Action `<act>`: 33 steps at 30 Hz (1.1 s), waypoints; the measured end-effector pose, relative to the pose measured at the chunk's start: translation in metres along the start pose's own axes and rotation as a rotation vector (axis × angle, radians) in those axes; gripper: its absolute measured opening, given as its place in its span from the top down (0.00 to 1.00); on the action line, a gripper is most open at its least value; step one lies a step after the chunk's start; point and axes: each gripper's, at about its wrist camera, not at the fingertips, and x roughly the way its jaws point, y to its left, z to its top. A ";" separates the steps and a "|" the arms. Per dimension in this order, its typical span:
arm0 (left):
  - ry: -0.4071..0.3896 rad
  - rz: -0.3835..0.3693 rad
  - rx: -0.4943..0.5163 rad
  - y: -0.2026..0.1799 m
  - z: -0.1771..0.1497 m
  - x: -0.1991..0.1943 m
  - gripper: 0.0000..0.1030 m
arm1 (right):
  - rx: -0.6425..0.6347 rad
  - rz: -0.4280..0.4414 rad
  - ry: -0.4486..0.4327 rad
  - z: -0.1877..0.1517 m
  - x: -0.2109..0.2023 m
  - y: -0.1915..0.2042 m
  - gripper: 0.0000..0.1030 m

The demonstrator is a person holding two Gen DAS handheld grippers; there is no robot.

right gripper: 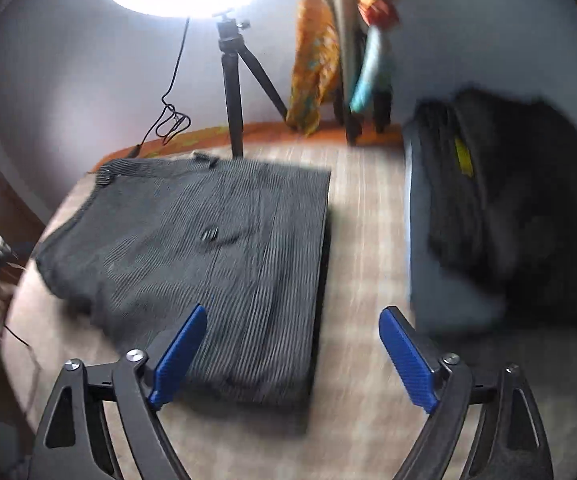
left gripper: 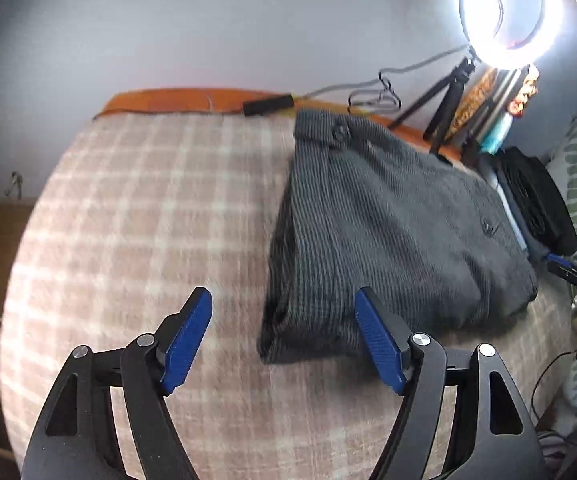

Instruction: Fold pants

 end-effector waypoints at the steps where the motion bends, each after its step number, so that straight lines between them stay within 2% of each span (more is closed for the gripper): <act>1: 0.006 0.000 -0.005 0.000 -0.002 0.004 0.28 | 0.004 0.014 0.026 -0.006 0.003 -0.001 0.12; 3: 0.020 -0.026 -0.023 0.000 -0.004 0.010 0.28 | -0.008 0.035 0.067 -0.011 0.009 -0.002 0.12; 4: 0.027 -0.033 -0.033 0.000 -0.005 0.014 0.28 | -0.003 0.073 0.098 -0.016 0.011 -0.002 0.12; 7: 0.043 -0.061 -0.061 0.001 -0.006 0.022 0.27 | 0.080 0.147 0.136 -0.019 0.021 -0.015 0.12; 9: 0.050 -0.074 -0.067 0.000 -0.005 0.029 0.27 | 0.118 0.177 0.147 -0.021 0.027 -0.019 0.12; 11: 0.058 -0.084 -0.081 0.002 -0.005 0.038 0.21 | 0.163 0.214 0.157 -0.024 0.036 -0.021 0.12; 13: 0.072 -0.104 -0.094 0.005 -0.007 0.043 0.21 | 0.204 0.259 0.159 -0.027 0.043 -0.022 0.10; 17: 0.076 -0.132 -0.110 0.009 -0.011 0.047 0.21 | 0.221 0.287 0.128 -0.028 0.044 -0.014 0.07; 18: 0.071 -0.133 -0.109 0.009 -0.012 0.047 0.21 | 0.217 0.295 0.128 -0.027 0.044 -0.011 0.08; 21: 0.057 -0.134 -0.112 0.008 -0.014 0.046 0.22 | 0.201 0.337 0.152 -0.027 0.050 -0.001 0.21; 22: 0.055 -0.143 -0.112 0.007 -0.014 0.046 0.31 | 0.191 0.321 0.143 -0.027 0.050 0.004 0.26; 23: 0.060 -0.158 -0.111 0.005 -0.014 0.046 0.47 | 0.193 0.318 0.146 -0.026 0.050 0.005 0.31; 25: 0.068 -0.158 -0.099 0.000 -0.014 0.046 0.60 | 0.225 0.341 0.157 -0.025 0.053 0.005 0.53; 26: 0.066 -0.143 -0.083 -0.004 -0.012 0.044 0.65 | 0.249 0.365 0.157 -0.024 0.052 0.004 0.59; 28: 0.059 -0.141 -0.070 -0.008 -0.009 0.038 0.71 | 0.268 0.360 0.136 -0.020 0.043 0.004 0.66; 33: 0.025 -0.185 -0.086 -0.001 0.006 0.008 0.75 | 0.269 0.365 0.080 0.000 0.010 0.007 0.69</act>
